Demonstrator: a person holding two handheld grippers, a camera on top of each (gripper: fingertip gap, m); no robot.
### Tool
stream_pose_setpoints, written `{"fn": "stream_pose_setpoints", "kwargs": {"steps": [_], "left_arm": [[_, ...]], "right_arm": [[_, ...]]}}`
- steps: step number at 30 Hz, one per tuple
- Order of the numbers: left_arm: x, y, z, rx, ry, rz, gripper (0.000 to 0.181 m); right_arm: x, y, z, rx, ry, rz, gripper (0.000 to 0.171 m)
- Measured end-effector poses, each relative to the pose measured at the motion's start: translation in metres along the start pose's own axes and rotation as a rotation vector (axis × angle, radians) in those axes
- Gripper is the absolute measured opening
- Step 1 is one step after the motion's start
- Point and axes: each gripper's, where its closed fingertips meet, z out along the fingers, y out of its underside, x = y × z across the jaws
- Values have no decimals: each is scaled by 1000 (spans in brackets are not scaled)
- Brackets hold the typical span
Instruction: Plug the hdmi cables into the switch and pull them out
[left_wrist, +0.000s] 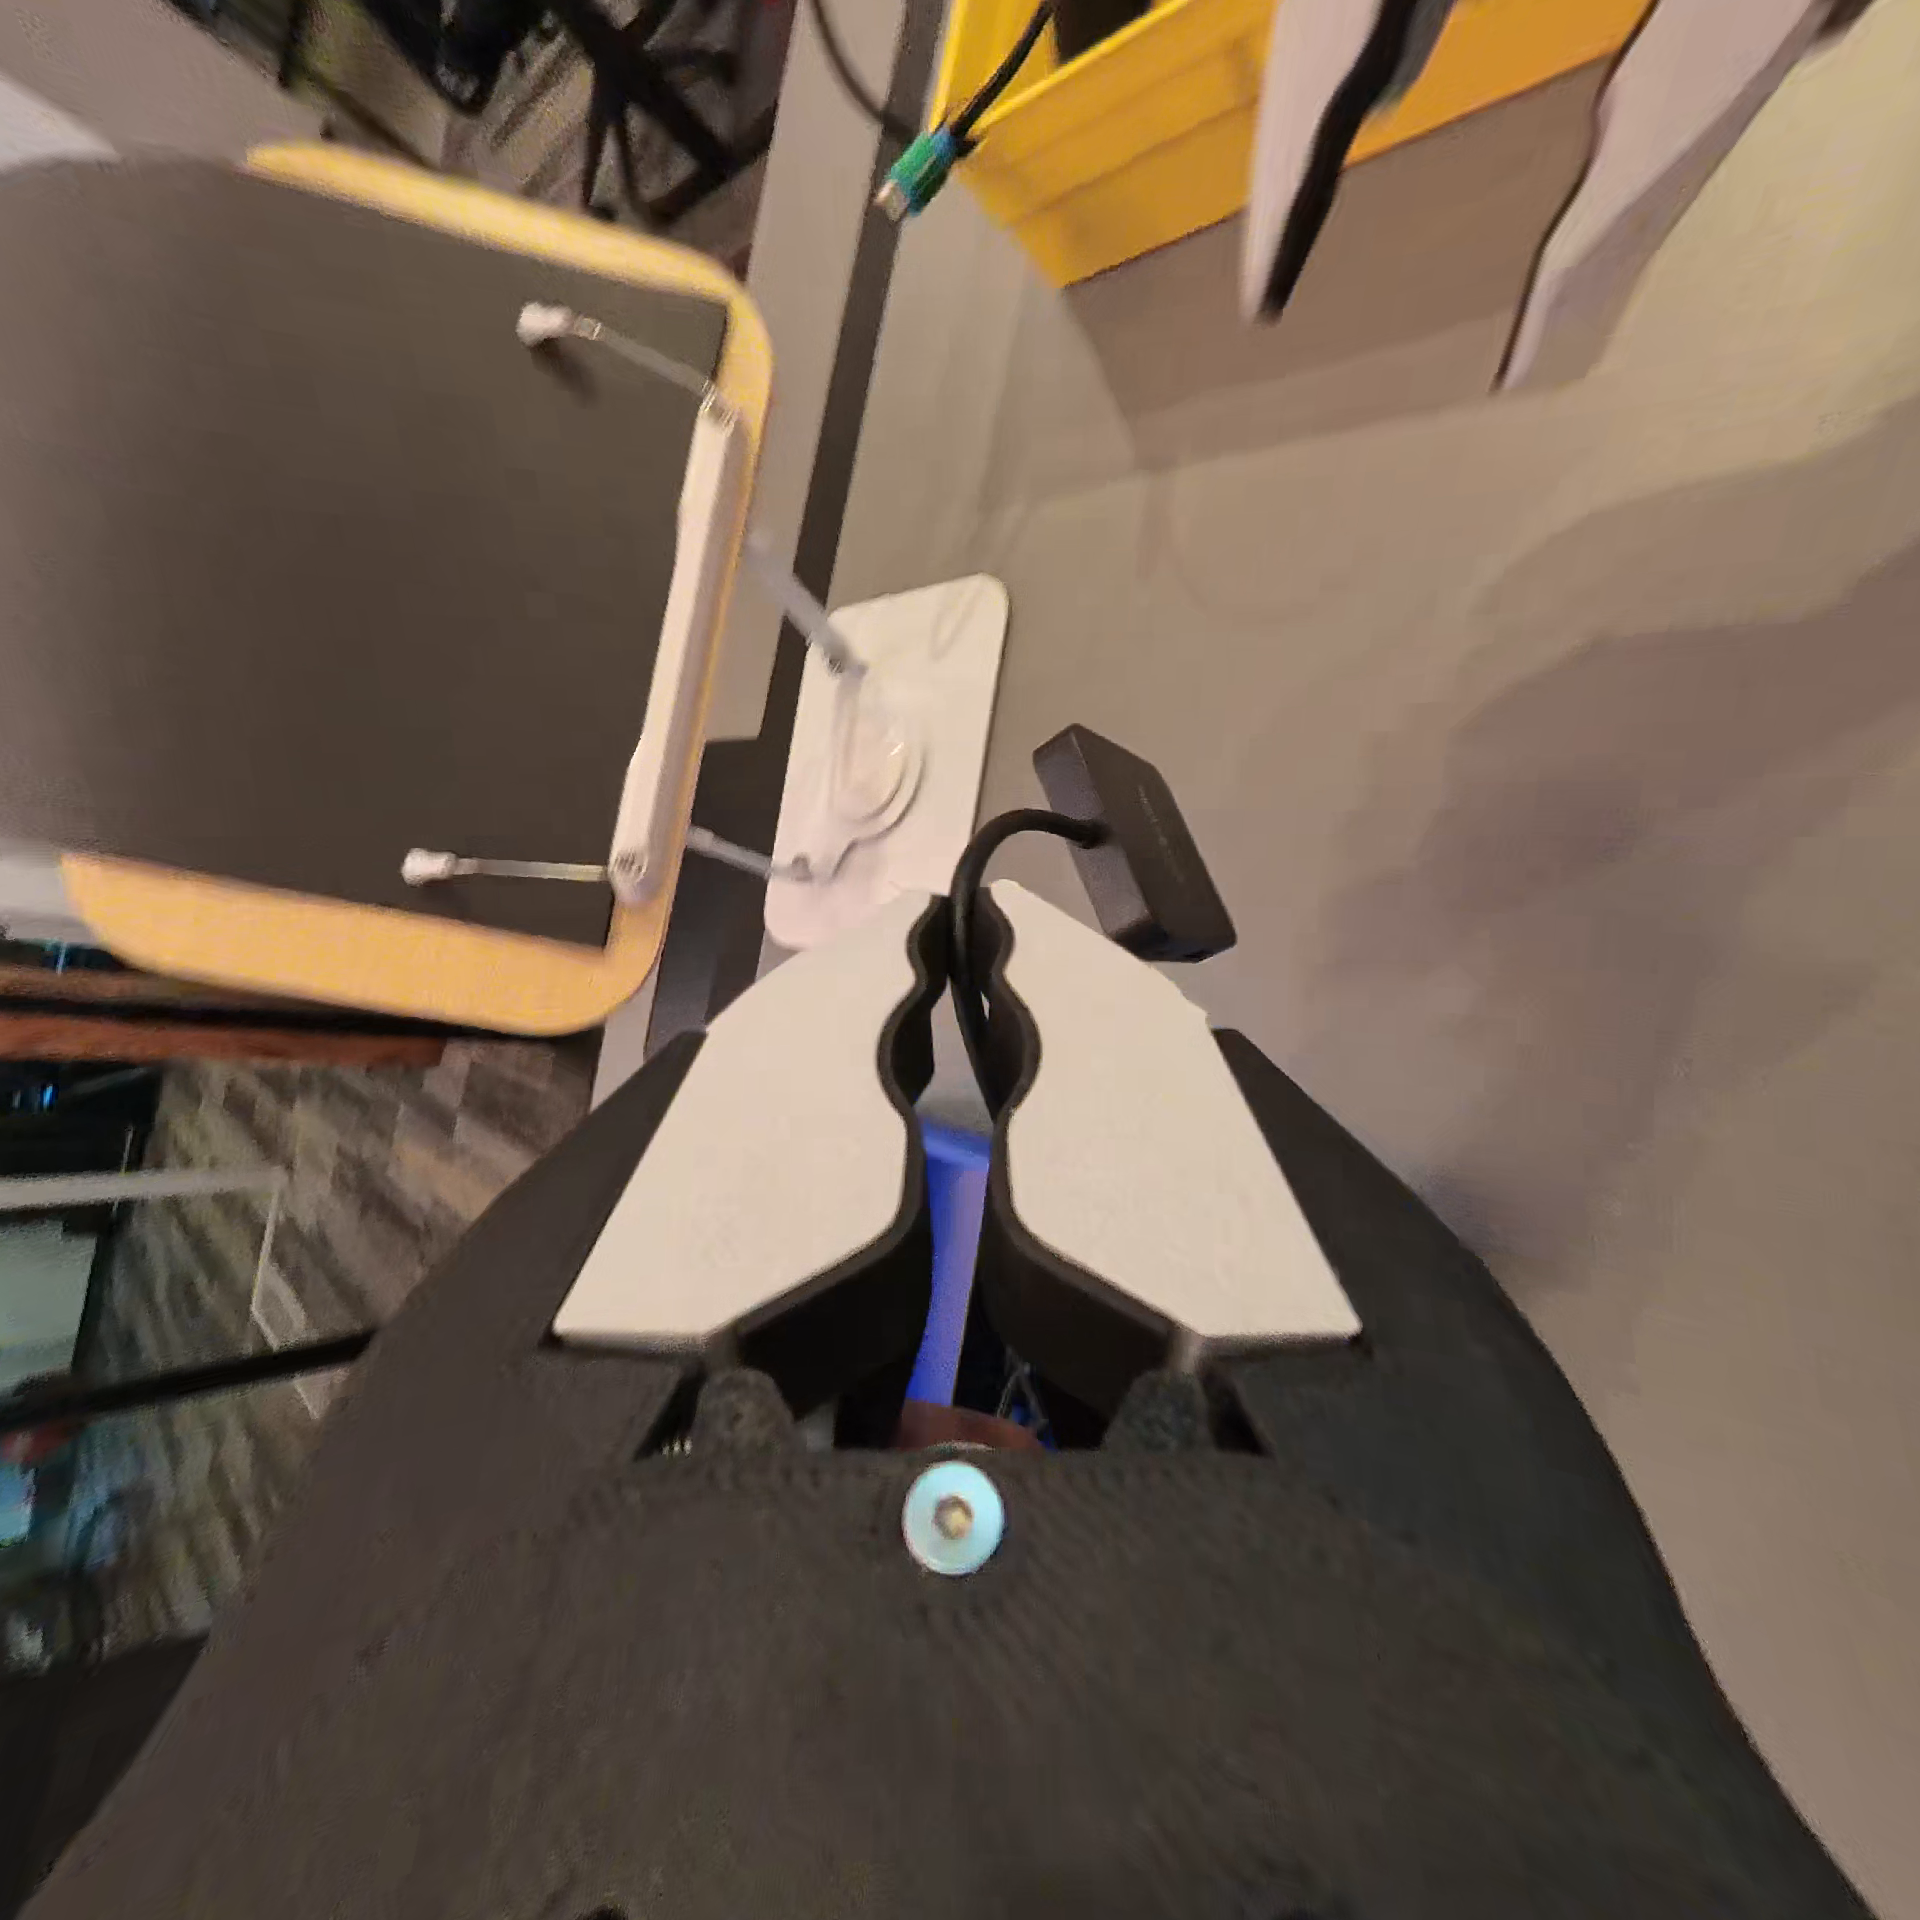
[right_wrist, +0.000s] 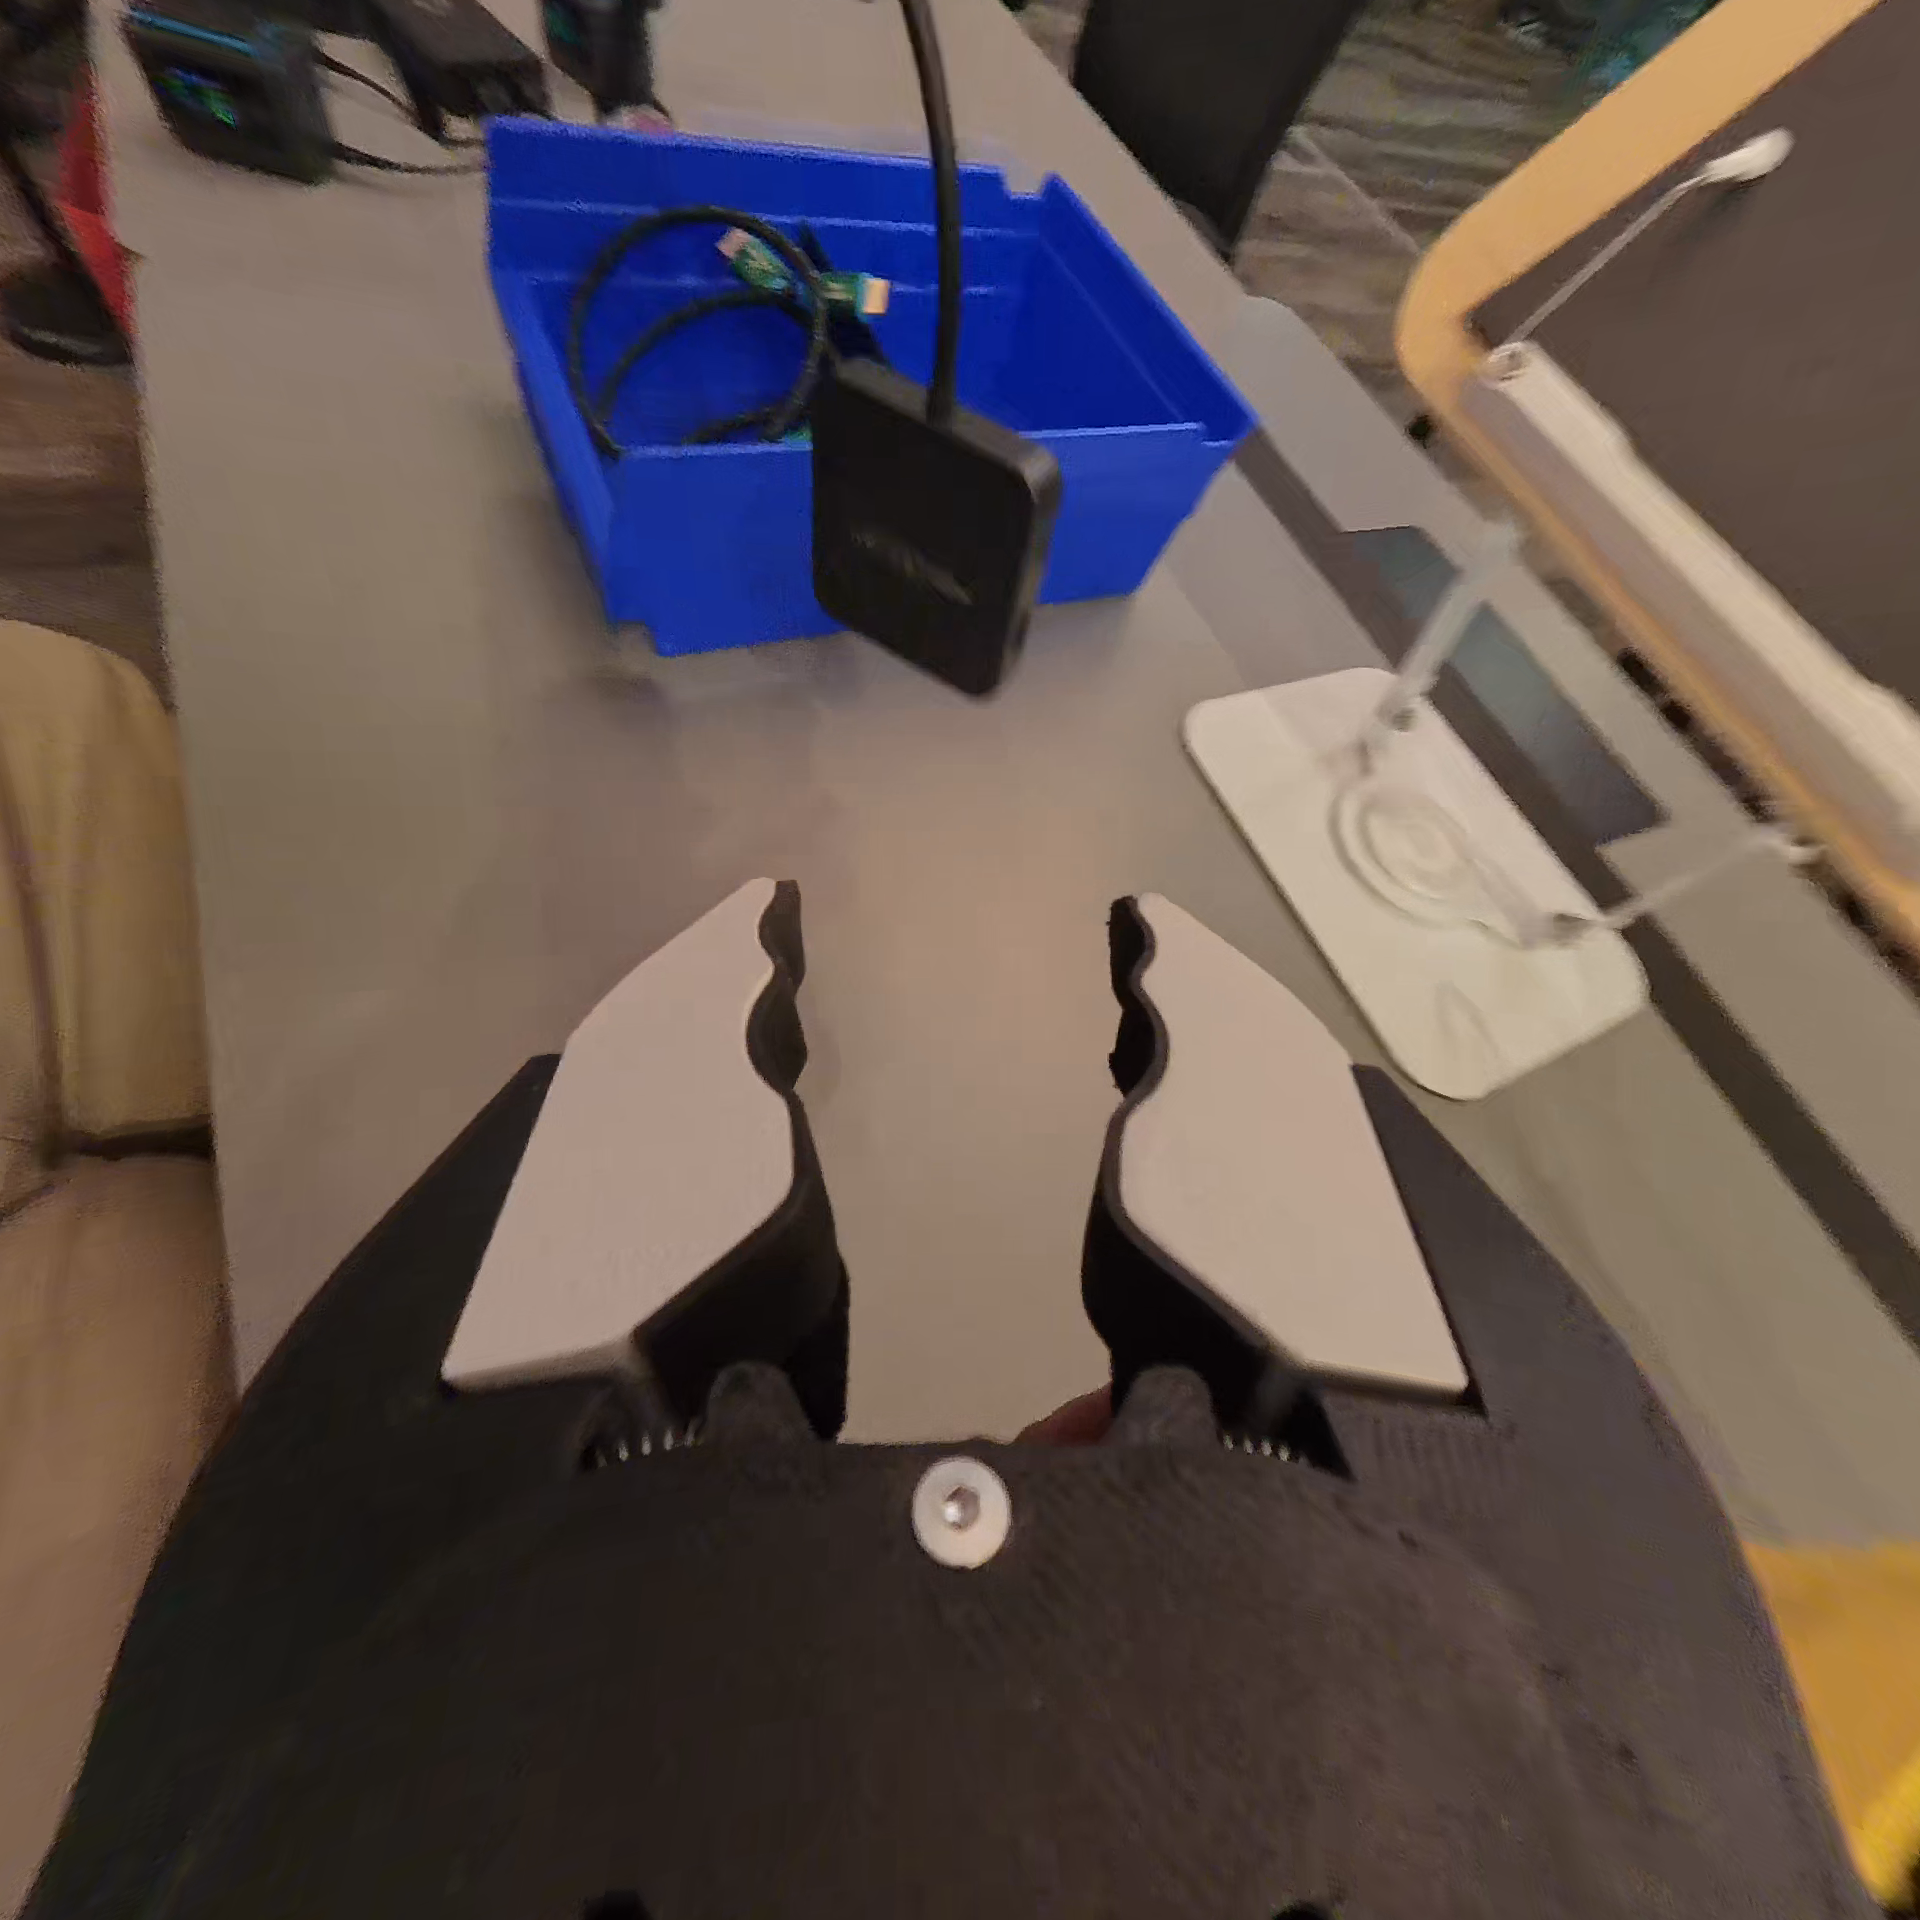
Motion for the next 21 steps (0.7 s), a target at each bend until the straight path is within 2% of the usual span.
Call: {"fn": "stream_pose_setpoints", "kwargs": {"steps": [4,7,9,12,18,19,21], "left_arm": [[22,-41,12,80,98,33,4],[32,-57,19,110,135,50,4],[37,-63,22,127,159,46,4],[42,-66,27,160,201,6,4],[34,-59,37,212,179,-92,6],[31,-57,39,211,153,-97,10],[26,-53,40,213,96,-110,36]], "right_arm": [[-15,2,31,45,-158,112,64],[-19,7,43,89,-241,211,62],[-27,5,44,133,-297,226,52],[-37,-4,37,232,-410,286,15],[-40,-8,22,364,-541,430,13],[-39,-8,20,382,-552,459,13],[-32,-7,16,420,-567,551,13]]}}
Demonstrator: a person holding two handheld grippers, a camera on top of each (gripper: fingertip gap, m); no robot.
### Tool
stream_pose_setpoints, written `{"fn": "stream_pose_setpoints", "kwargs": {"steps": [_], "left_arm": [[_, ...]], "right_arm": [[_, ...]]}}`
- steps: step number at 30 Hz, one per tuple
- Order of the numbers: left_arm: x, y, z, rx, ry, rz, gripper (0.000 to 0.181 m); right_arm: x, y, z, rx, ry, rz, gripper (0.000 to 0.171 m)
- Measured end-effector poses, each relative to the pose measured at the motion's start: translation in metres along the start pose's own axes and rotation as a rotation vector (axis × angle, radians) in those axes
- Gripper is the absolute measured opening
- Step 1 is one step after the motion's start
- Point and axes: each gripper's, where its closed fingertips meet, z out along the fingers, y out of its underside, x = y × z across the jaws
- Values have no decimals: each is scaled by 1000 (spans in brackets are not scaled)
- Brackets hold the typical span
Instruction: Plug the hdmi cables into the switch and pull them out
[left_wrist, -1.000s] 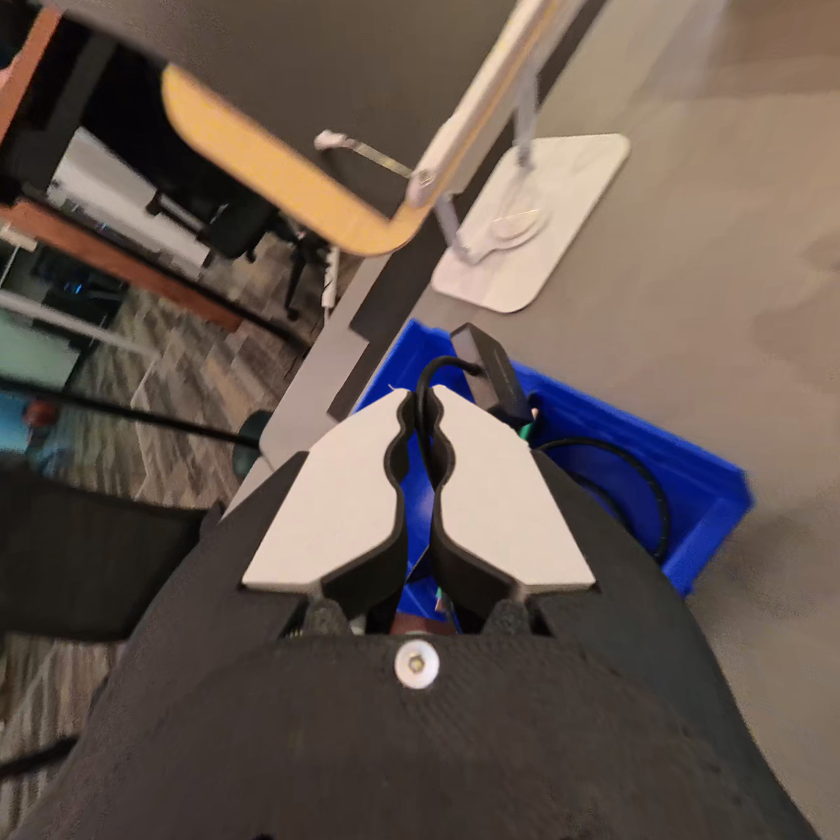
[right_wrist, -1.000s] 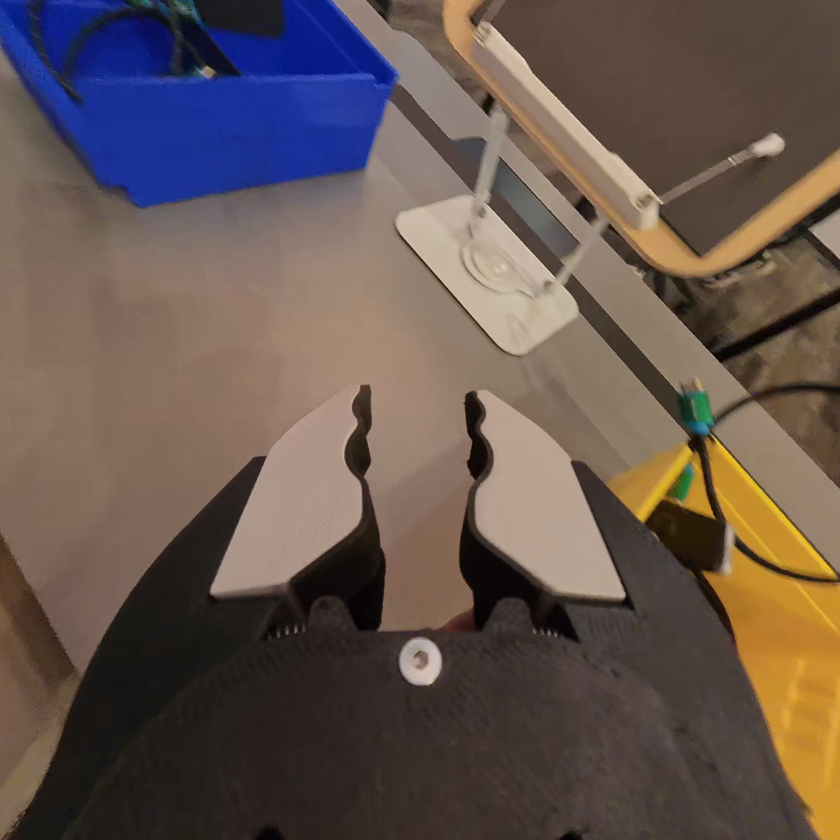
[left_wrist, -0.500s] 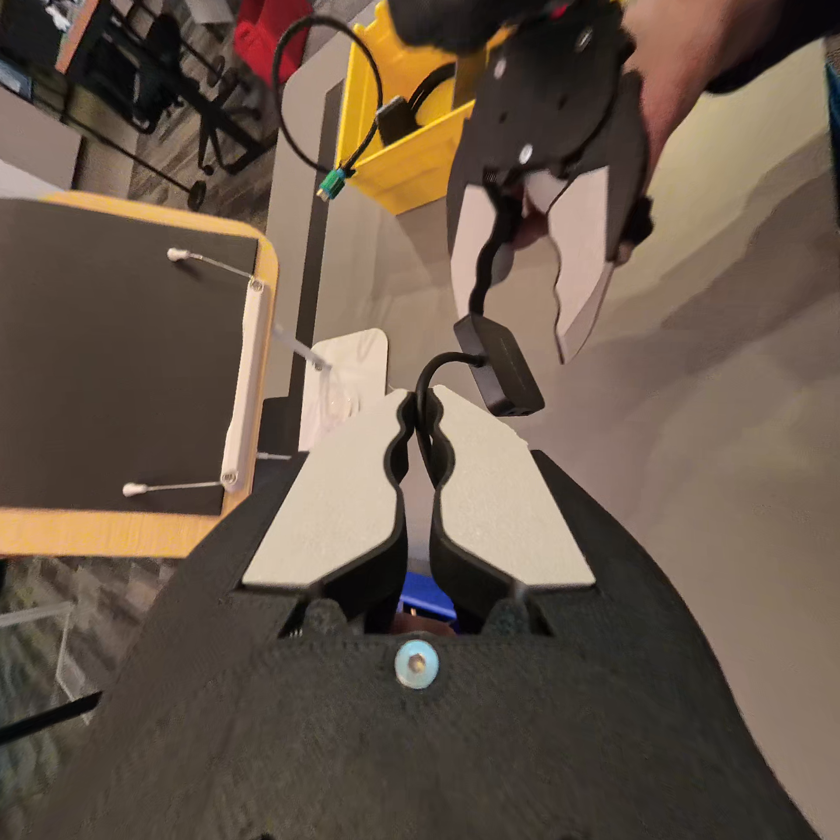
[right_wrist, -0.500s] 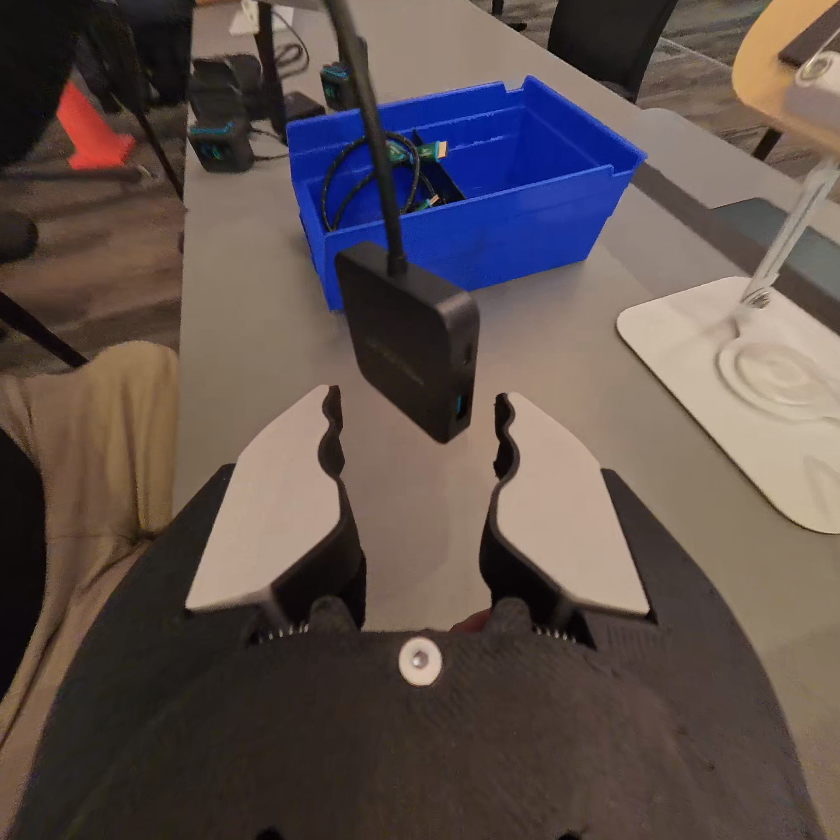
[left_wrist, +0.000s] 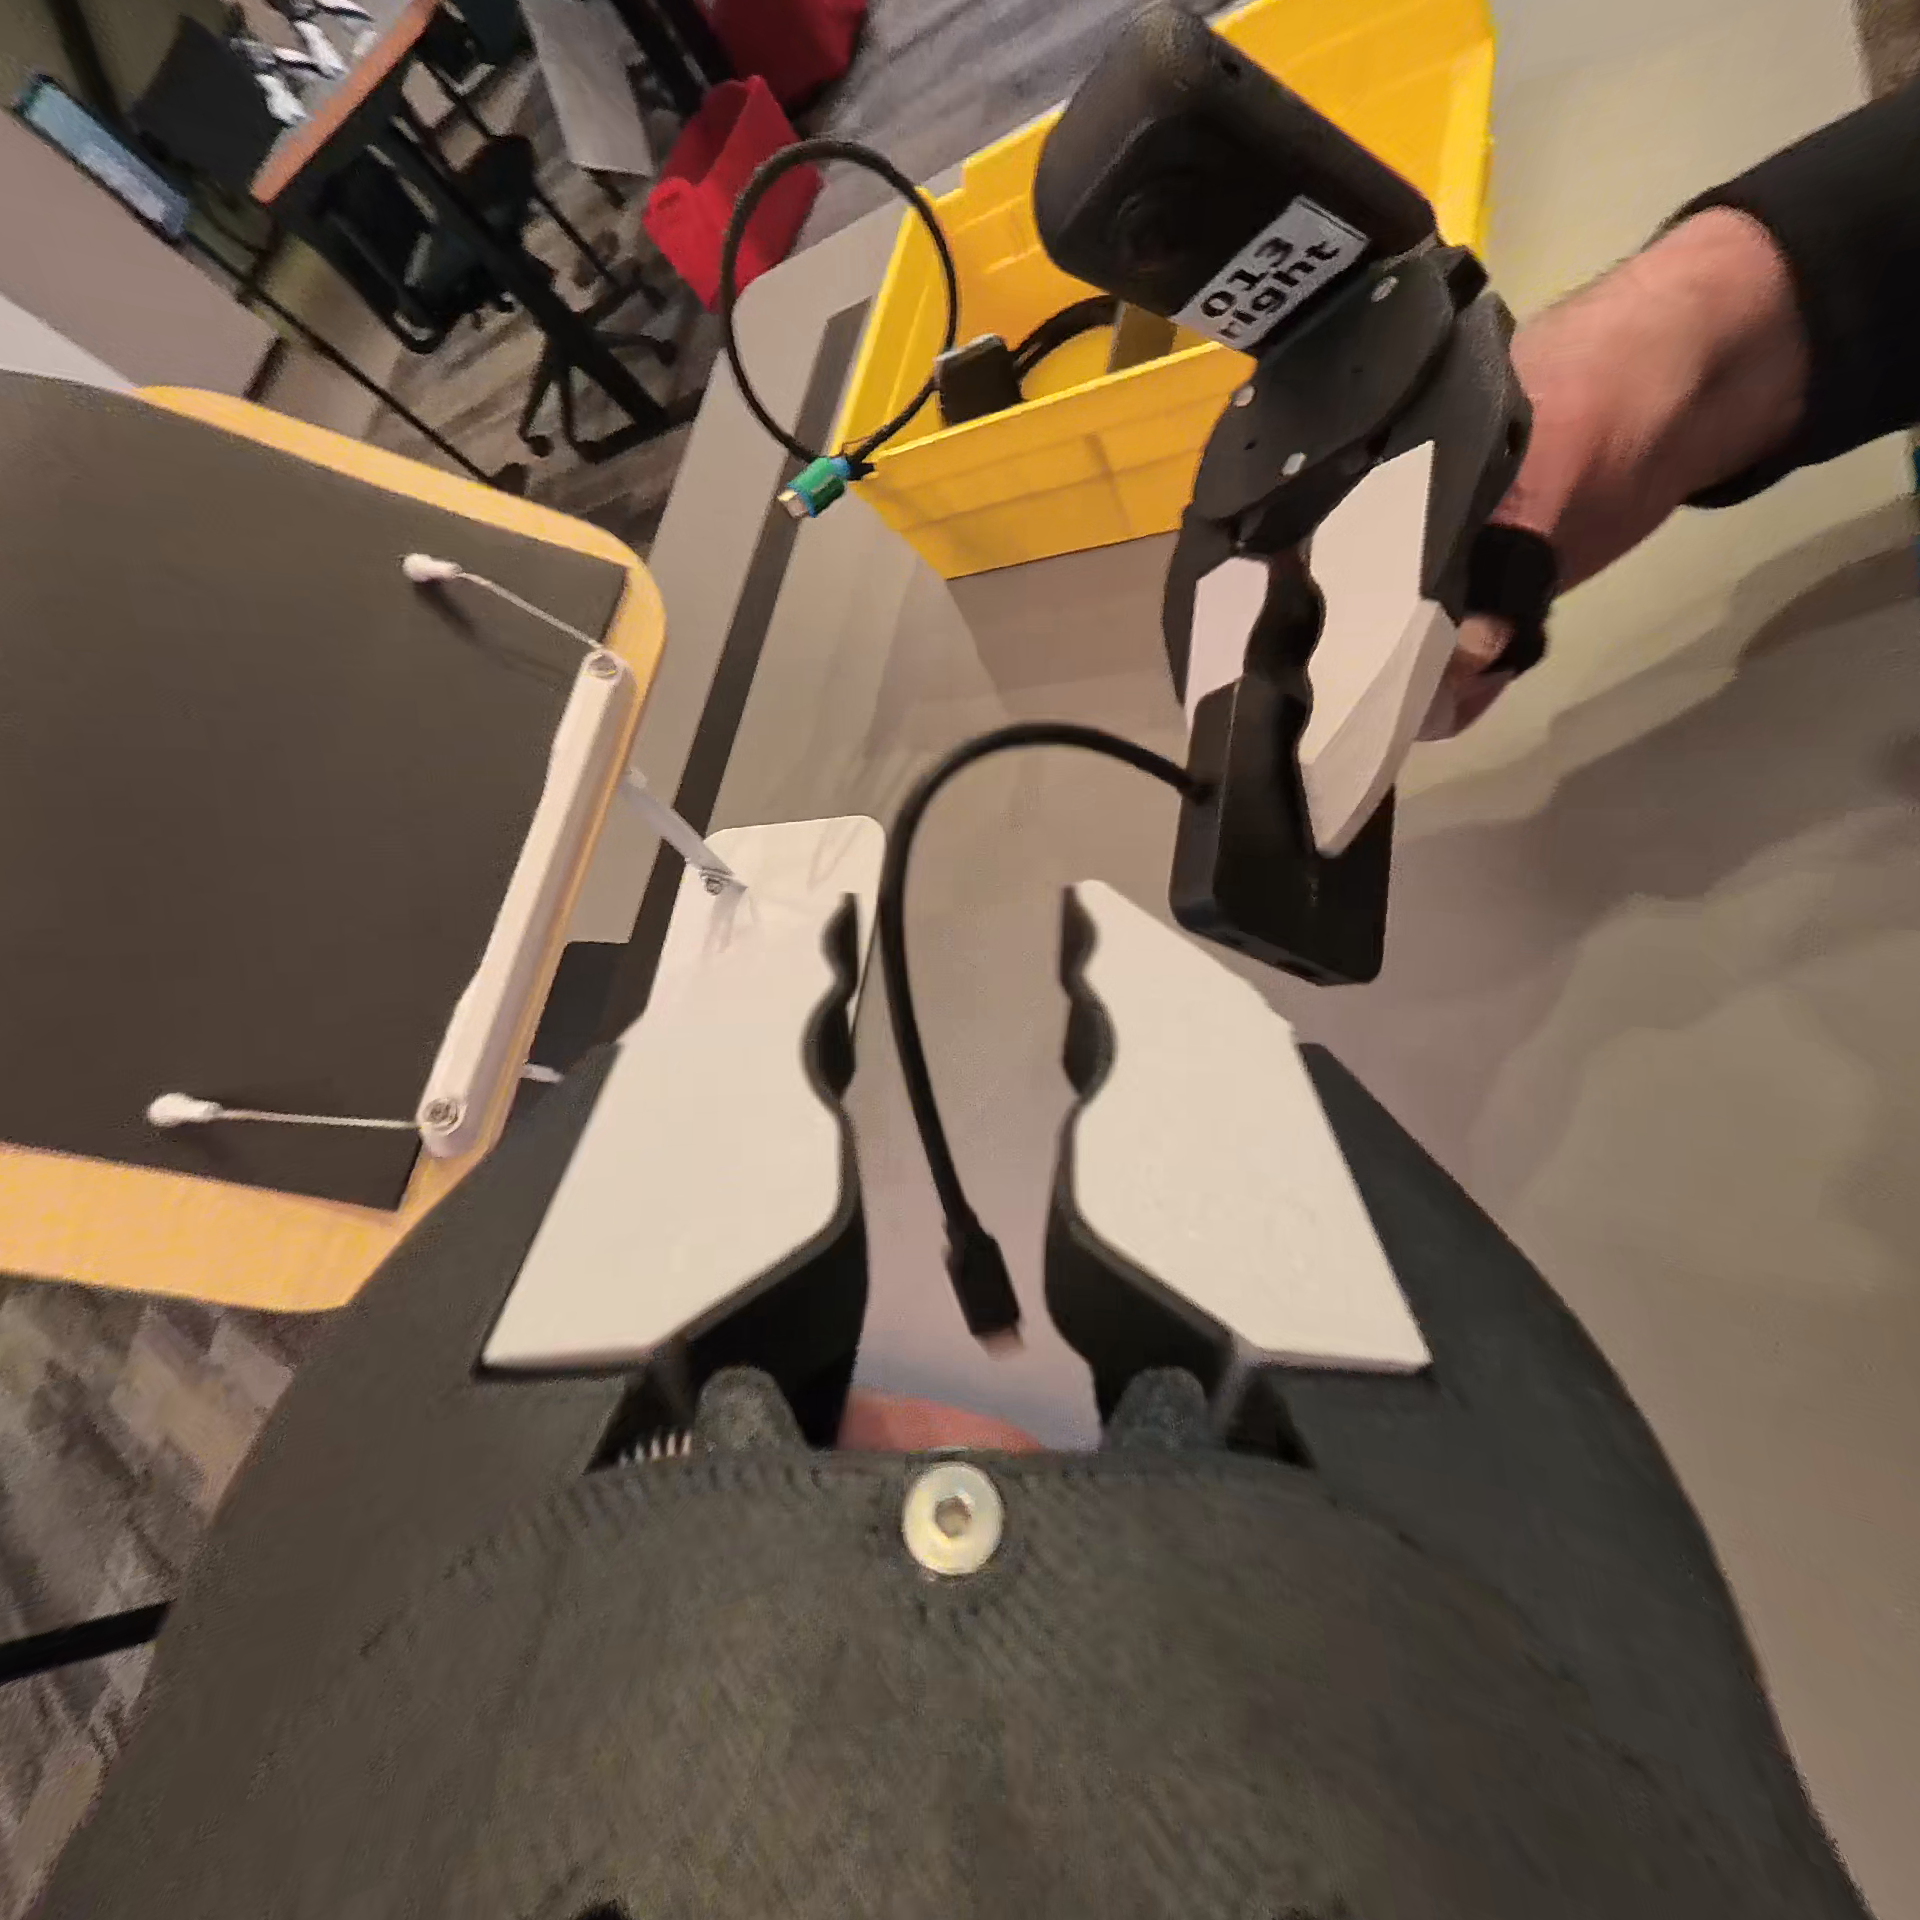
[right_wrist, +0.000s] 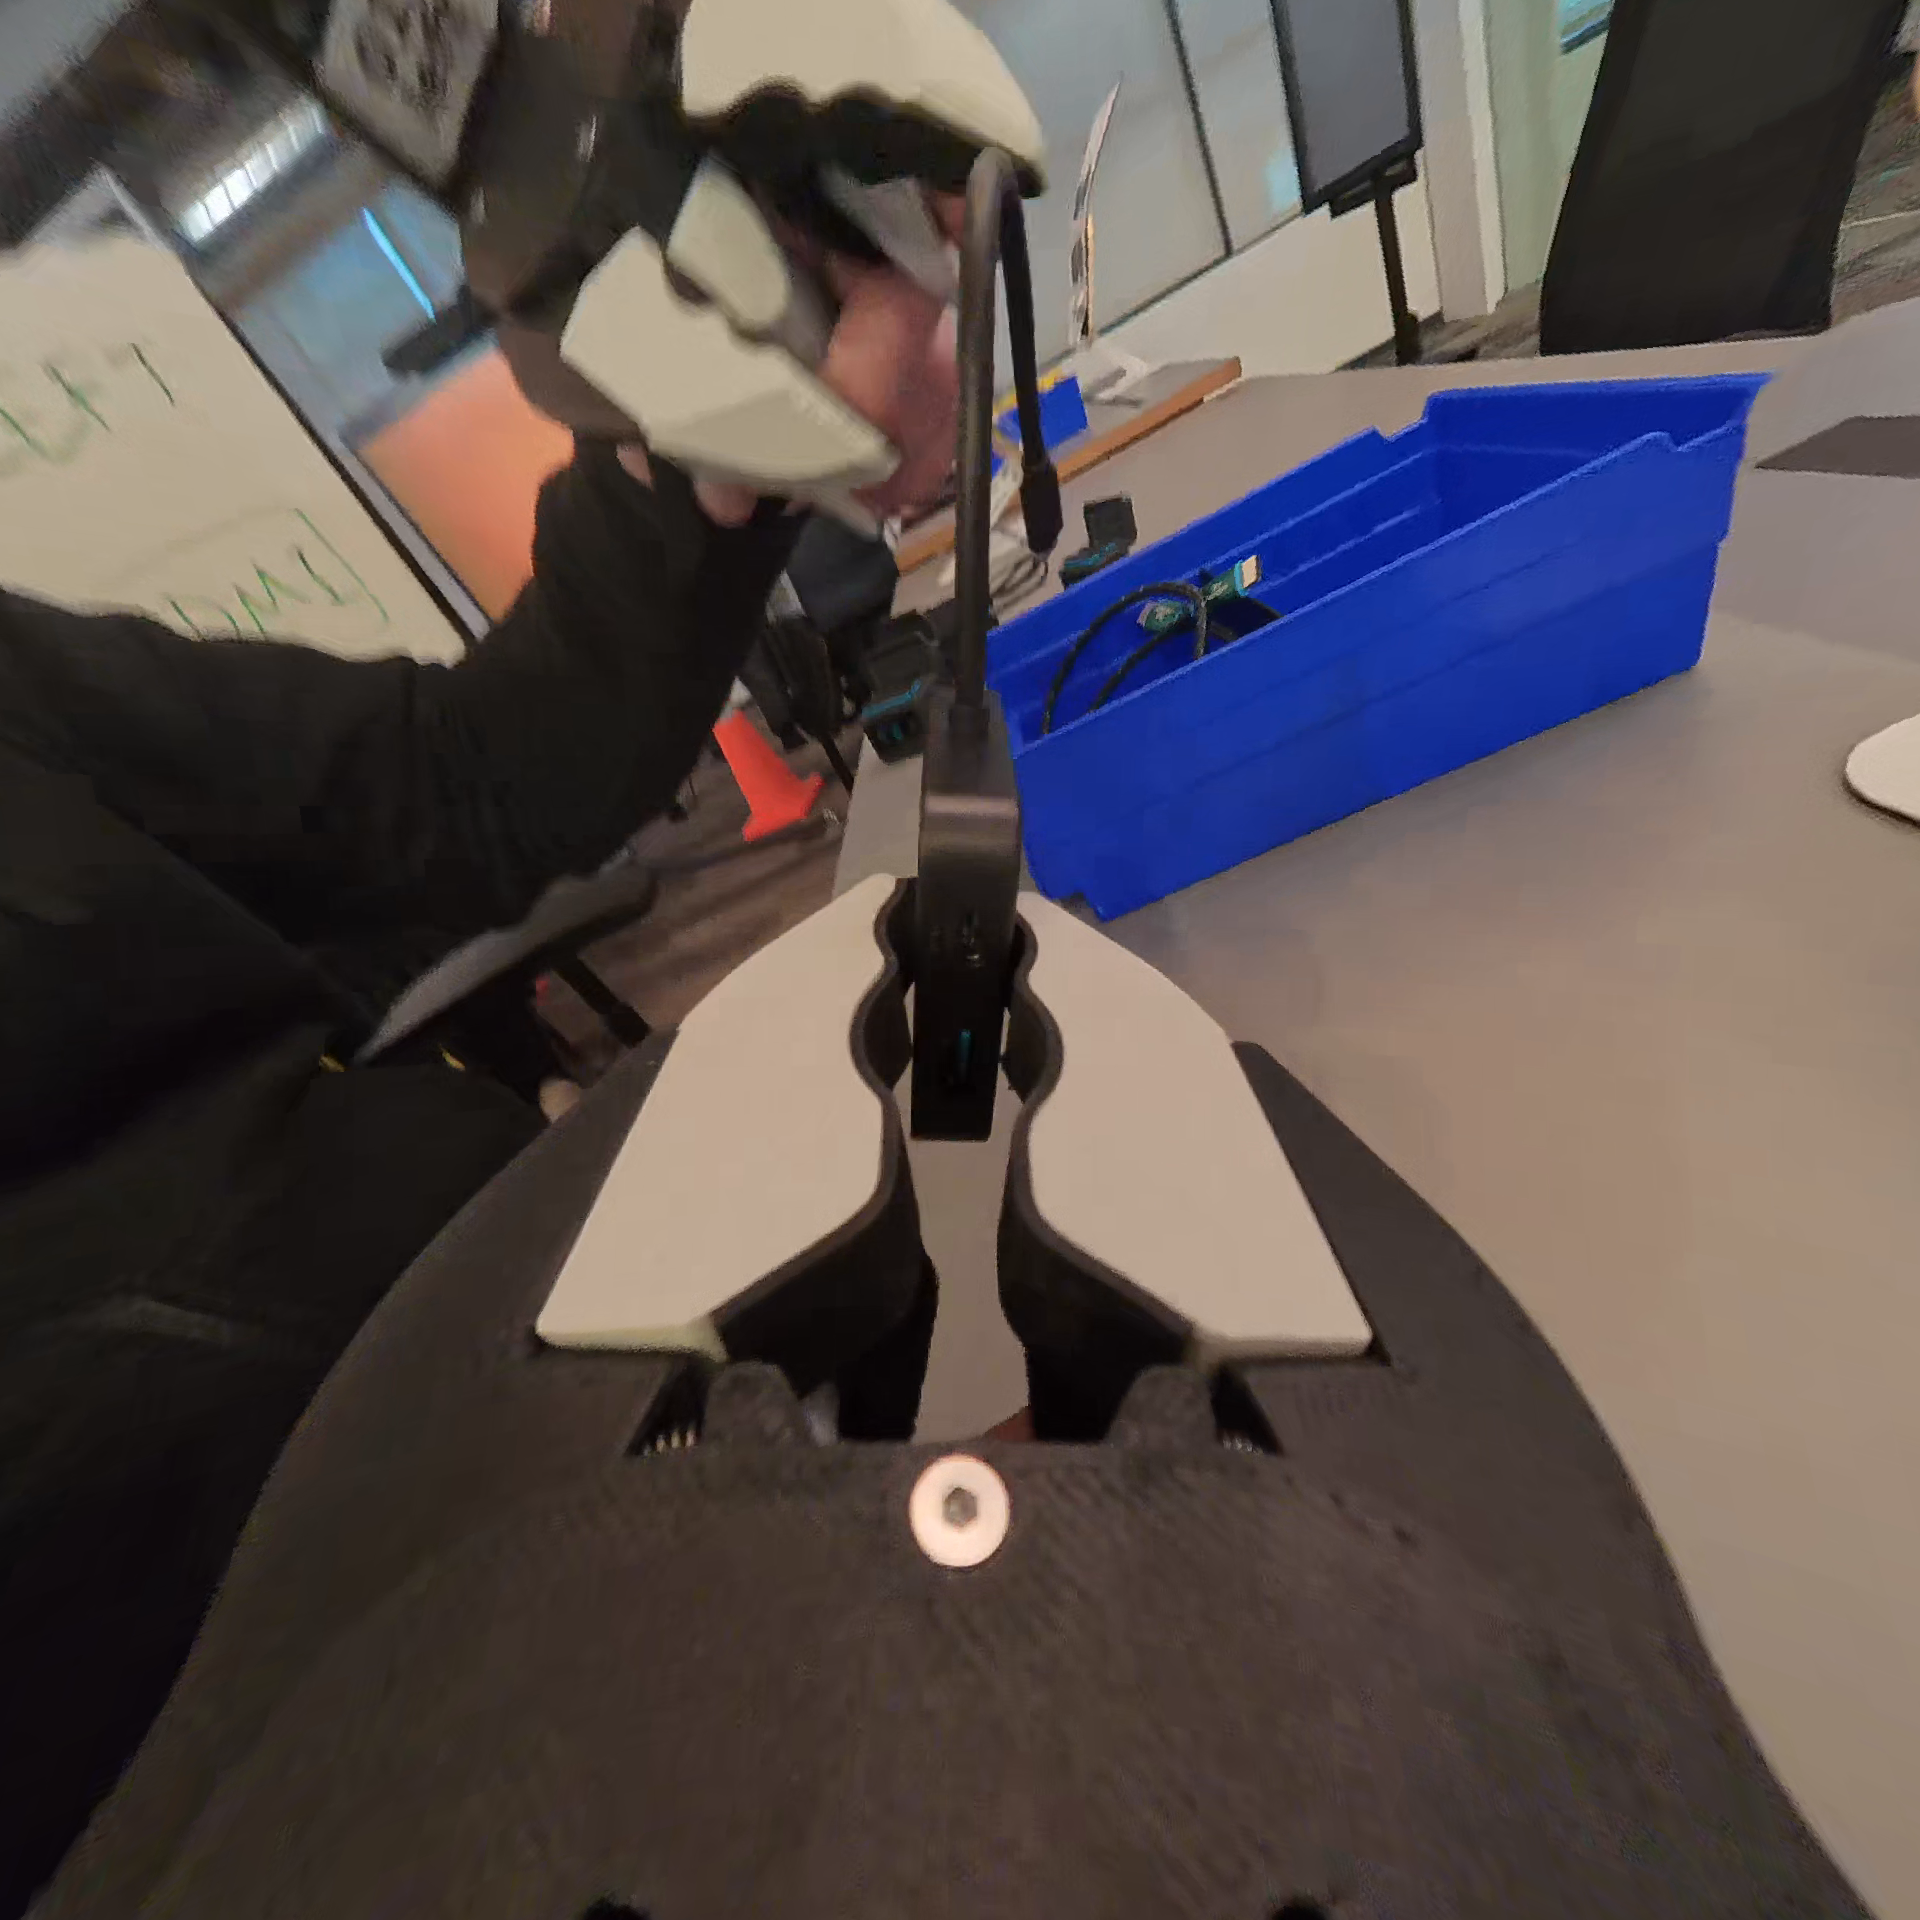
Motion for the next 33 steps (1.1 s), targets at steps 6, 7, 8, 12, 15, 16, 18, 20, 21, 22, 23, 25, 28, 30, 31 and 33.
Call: {"fn": "stream_pose_setpoints", "kwargs": {"steps": [6,7,8,12,15,16,18,20,21,22,23,25,28,30,31,33], "left_arm": [[20,15,-2,3,-64,44,64],[30,16,0,15,-53,48,64],[41,16,4,30,-45,46,66],[71,21,27,42,-91,96,81],[86,24,43,37,-106,127,93],[89,25,48,28,-117,144,93],[92,27,53,23,-134,174,89],[99,20,54,70,-126,163,77],[103,19,55,74,-112,169,73],[104,18,54,84,-120,182,73],[105,16,52,100,-126,188,73],[106,16,51,100,-113,175,73],[103,17,50,79,-130,183,72],[102,18,50,61,-122,152,72],[100,18,50,58,-130,135,72],[100,21,50,30,-112,99,72]], "right_arm": [[10,0,-17,73,11,142,13],[9,1,-18,77,1,164,13],[7,2,-18,82,-18,182,13],[1,9,-15,77,-71,230,13],[-6,14,-11,66,-124,267,13],[-11,14,-10,67,-156,277,13],[-19,17,-7,60,-205,287,13],[-27,19,-5,47,-254,294,13],[-30,19,-4,44,-270,299,13],[-32,19,-3,44,-279,298,12],[-34,19,-3,43,-288,297,13],[-35,19,-2,43,-293,300,13],[-29,17,-1,61,-253,293,25],[-21,16,-5,49,-184,256,39],[-18,15,-7,38,-141,223,44],[-12,14,-13,7,-48,122,52]]}}
